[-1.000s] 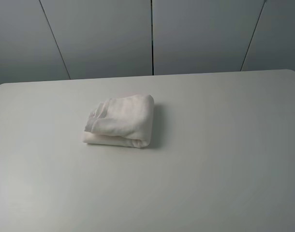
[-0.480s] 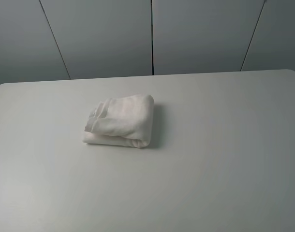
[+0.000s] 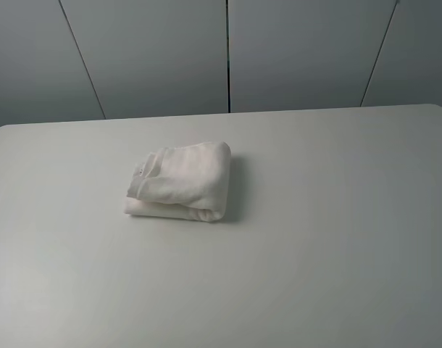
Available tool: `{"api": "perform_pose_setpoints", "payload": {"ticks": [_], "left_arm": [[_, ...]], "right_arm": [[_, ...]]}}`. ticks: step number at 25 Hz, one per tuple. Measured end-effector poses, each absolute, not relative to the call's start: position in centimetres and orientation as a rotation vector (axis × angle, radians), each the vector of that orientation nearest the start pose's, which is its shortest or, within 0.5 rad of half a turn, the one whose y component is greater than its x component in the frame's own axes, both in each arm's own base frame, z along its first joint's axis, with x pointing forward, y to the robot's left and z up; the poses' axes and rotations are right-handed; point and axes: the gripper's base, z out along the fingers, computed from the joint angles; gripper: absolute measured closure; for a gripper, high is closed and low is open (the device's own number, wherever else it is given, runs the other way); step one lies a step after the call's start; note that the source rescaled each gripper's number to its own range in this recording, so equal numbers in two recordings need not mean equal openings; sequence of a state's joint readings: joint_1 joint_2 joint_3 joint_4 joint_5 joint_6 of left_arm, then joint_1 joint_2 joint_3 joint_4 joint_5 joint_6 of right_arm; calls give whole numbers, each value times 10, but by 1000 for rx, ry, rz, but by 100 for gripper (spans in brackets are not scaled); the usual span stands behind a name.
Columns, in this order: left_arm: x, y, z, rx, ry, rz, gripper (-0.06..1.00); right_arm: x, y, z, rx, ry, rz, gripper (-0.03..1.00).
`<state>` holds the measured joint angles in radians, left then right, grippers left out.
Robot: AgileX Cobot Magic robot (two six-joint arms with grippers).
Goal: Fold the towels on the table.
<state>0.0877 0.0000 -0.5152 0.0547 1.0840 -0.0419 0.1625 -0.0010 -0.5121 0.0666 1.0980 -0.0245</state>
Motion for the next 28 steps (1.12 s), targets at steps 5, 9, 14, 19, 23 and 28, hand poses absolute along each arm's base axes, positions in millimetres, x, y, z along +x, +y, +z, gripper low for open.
{"api": "perform_pose_setpoints", "payload": {"ticks": [5, 9, 14, 19, 23, 28], "left_arm": [[-8, 4, 280, -119, 2049, 102, -6], [-8, 3, 280, -119, 2049, 100, -6], [-8, 3, 280, -119, 2049, 100, -6], [-8, 3, 280, -119, 2049, 100, -6], [-8, 3, 280, -119, 2049, 100, -6], [-8, 3, 280, -119, 2049, 100, -6]], "right_arm": [[-9, 4, 278, -201, 2061, 163, -3], [-9, 4, 278, -204, 2060, 161, -3], [-9, 4, 278, -196, 2061, 171, -3], [-9, 4, 278, -196, 2061, 171, -3], [-9, 4, 278, -196, 2061, 171, -3], [-9, 4, 278, -196, 2061, 171, -3]]}}
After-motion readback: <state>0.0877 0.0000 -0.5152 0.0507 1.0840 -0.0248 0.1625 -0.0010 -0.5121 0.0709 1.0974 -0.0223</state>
